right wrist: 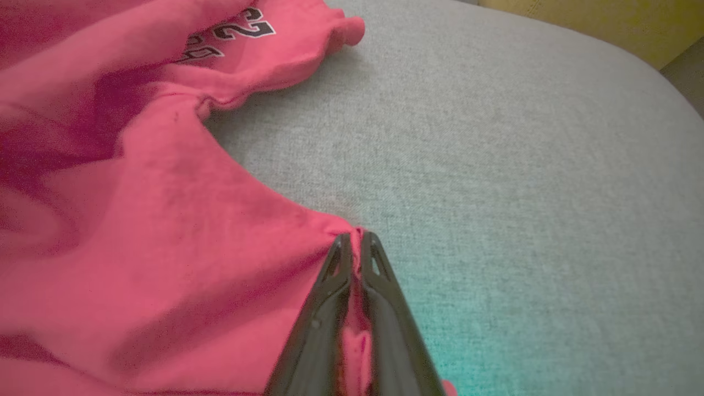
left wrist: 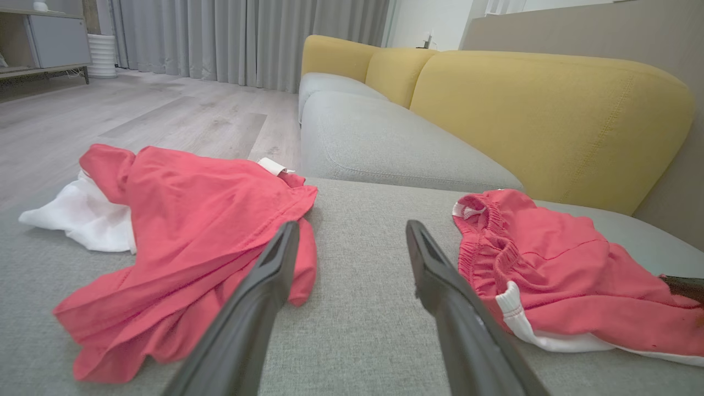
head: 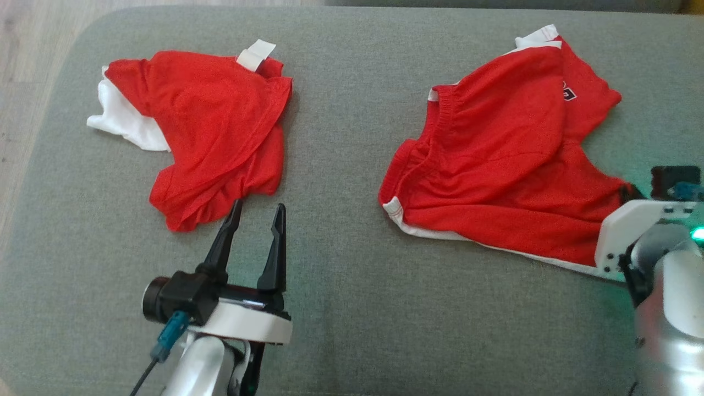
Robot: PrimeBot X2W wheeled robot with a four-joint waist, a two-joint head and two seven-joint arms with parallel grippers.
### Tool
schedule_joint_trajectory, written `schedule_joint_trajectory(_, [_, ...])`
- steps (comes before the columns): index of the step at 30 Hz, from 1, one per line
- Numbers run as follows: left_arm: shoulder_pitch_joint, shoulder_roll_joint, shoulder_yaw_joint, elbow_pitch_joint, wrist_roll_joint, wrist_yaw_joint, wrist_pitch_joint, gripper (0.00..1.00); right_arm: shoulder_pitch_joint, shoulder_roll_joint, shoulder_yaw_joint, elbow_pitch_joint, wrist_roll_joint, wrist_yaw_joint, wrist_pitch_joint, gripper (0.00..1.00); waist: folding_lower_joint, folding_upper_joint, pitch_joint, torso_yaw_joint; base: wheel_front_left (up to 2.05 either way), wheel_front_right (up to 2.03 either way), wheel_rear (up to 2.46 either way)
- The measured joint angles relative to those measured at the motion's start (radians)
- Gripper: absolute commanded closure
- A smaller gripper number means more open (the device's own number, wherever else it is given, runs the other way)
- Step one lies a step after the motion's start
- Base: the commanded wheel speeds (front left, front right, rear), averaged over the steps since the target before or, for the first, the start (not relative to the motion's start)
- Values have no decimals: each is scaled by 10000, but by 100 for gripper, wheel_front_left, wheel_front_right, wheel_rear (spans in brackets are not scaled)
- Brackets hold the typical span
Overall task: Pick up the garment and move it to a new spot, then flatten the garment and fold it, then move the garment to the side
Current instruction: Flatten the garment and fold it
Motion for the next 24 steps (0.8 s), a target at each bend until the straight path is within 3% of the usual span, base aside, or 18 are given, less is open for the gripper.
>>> schedule_joint_trajectory(9, [-240,0,-67,-25,-2,0,0,0,-1149,-938,516,153,-59,0,-318,100,0,0,254,84,0,0,0])
schedule_joint_trajectory(16, [-543,-6,-161,-50,-98,0,0,0,-2311,-1739,974,941,-65,0,-629,100,1,0,433,327,0,0,0])
schedule_joint_trajectory(17, [-550,-6,-174,-50,-100,0,0,0,-2419,-1795,1018,1062,-117,0,-719,31,1,0,442,360,0,0,0])
schedule_joint_trajectory(18, [-549,-6,-182,-50,-100,0,0,0,-2492,-1833,1024,1143,-194,0,-865,0,1,0,440,391,0,0,0])
schedule_joint_trajectory(23, [-549,-6,-178,-50,-186,2,0,0,-2627,-1733,830,1260,-224,0,-1760,0,0,0,306,422,0,0,0])
schedule_joint_trajectory(24, [-547,-6,-174,-48,-151,0,0,0,-2603,-1471,683,1204,-221,0,-2389,0,-1,0,190,374,0,0,0])
